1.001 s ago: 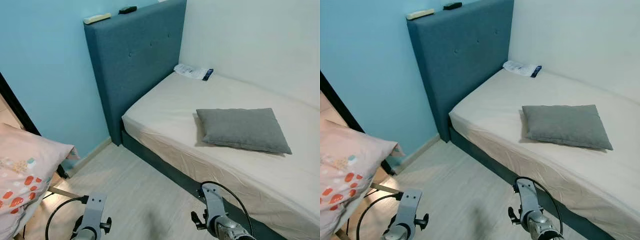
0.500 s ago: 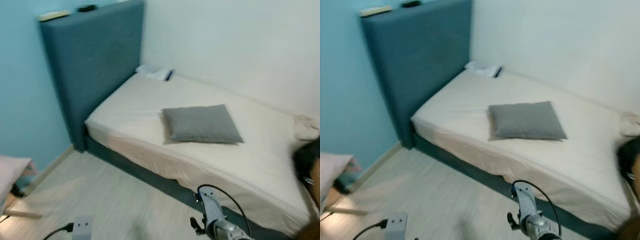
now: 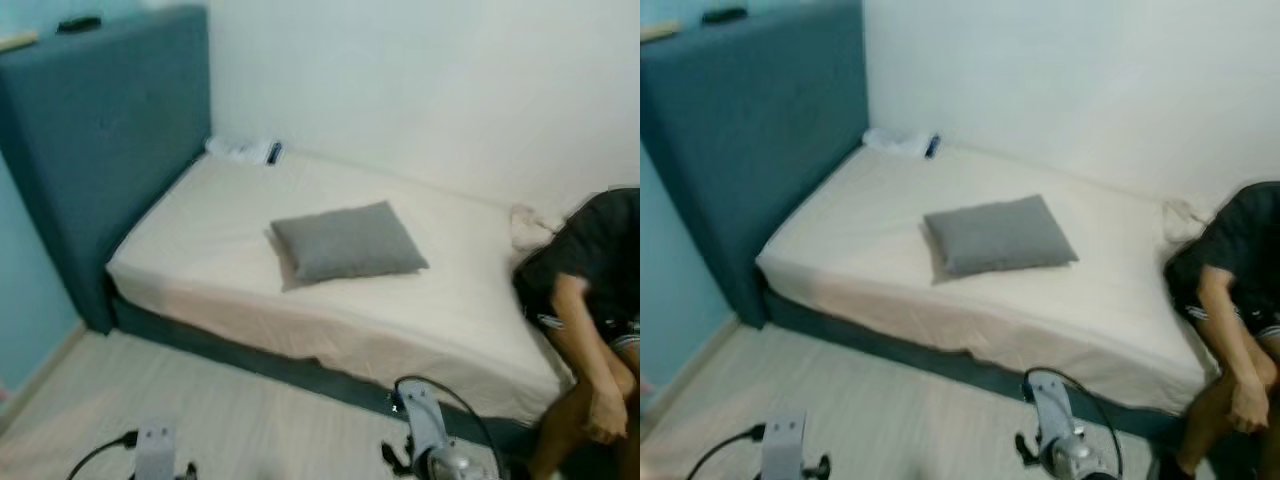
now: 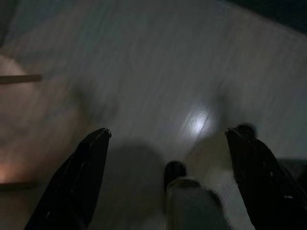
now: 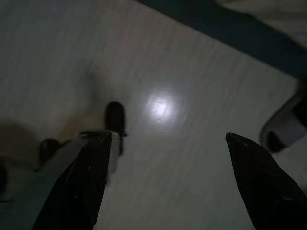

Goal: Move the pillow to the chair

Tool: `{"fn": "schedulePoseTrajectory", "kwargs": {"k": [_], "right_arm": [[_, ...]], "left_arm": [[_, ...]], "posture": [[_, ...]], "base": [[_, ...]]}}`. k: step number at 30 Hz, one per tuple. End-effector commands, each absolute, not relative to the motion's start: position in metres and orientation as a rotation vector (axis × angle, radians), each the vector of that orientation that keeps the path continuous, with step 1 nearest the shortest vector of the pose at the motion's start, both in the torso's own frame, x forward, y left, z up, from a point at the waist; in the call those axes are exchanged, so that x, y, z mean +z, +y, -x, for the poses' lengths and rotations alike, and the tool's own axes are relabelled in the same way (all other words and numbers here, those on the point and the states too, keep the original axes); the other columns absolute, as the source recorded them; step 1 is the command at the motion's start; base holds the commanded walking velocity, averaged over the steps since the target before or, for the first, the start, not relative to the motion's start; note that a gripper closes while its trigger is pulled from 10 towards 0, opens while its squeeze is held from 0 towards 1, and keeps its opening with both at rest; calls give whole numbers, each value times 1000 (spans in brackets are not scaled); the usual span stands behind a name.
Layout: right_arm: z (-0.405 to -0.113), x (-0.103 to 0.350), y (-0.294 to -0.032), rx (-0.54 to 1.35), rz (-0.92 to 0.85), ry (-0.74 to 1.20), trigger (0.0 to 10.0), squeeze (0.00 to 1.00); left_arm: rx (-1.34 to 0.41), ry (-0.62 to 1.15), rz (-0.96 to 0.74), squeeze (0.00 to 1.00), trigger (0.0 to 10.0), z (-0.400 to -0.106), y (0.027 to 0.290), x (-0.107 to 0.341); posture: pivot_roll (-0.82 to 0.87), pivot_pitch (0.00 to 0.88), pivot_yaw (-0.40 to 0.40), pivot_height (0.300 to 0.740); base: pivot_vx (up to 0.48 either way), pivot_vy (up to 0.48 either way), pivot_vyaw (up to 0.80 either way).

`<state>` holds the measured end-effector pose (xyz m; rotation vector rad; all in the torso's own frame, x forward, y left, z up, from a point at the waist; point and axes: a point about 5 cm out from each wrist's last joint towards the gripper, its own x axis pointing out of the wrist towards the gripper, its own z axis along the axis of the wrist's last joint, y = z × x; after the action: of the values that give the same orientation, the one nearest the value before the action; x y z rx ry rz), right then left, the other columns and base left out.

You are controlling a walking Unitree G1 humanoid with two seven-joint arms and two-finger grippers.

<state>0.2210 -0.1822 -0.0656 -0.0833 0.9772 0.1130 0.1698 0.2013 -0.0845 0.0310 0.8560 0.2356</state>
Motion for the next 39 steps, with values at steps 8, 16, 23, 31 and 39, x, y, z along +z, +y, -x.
{"fn": "schedulePoseTrajectory", "kwargs": {"k": [8, 16, 23, 31, 39], "right_arm": [[-223, -64, -184, 87, 70, 963, 10000, 0], [-222, -65, -181, 106, 87, 966, 10000, 0], [-223, -65, -182, 110, 94, 962, 10000, 0], [-226, -63, -179, 126, 106, 949, 10000, 0], [-226, -63, -178, 126, 112, 946, 10000, 0]], "left_arm": [[231, 884, 6, 0, 10000, -165, 196, -88], [272, 917, 22, 0, 10000, -157, 201, -91], [258, 928, 28, 0, 10000, -154, 201, -93], [228, 927, -6, 0, 10000, -157, 201, -91], [211, 921, -11, 0, 10000, -161, 199, -90]], "posture": [[-23, 71, -73, 740], [-12, 75, -78, 740], [-11, 77, -76, 740], [-15, 56, -63, 740], [-22, 54, -56, 740]], "base": [[0, -300, 0], [0, 0, 0], [70, 0, 0], [379, 0, 0], [396, 0, 0]]}}
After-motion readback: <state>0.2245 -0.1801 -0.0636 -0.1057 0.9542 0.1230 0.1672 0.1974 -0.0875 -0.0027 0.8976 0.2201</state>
